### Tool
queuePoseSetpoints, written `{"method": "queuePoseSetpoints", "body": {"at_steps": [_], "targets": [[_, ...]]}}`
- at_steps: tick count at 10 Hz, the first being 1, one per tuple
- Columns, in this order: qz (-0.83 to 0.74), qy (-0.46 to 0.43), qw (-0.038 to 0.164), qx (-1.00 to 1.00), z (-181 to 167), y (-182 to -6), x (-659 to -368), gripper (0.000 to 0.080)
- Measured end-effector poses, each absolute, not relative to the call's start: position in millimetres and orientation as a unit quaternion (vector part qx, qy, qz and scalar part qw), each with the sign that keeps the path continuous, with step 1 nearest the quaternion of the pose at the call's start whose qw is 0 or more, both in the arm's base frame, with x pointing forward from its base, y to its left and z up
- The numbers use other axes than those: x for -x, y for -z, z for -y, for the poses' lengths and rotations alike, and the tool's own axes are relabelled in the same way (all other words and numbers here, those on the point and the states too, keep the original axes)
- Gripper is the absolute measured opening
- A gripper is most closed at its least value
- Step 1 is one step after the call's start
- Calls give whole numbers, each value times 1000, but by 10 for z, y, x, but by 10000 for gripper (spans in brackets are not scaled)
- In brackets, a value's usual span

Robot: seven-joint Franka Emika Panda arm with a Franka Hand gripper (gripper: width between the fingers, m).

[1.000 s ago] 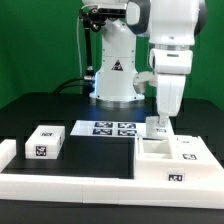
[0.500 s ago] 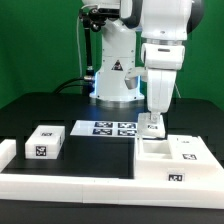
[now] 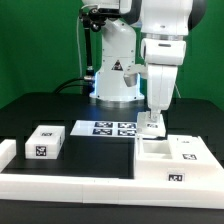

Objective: Assemble cabinet

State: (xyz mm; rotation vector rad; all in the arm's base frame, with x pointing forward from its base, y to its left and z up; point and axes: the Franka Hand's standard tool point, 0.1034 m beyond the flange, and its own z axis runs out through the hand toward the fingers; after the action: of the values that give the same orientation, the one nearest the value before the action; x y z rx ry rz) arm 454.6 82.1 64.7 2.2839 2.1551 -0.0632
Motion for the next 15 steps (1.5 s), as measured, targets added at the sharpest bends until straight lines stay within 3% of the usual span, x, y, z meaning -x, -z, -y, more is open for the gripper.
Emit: {"method": "queuePoseSetpoints", "body": {"at_steps": [15], "targets": [[-685,32,-7,-728,-821,-604,-4657,62]]}}
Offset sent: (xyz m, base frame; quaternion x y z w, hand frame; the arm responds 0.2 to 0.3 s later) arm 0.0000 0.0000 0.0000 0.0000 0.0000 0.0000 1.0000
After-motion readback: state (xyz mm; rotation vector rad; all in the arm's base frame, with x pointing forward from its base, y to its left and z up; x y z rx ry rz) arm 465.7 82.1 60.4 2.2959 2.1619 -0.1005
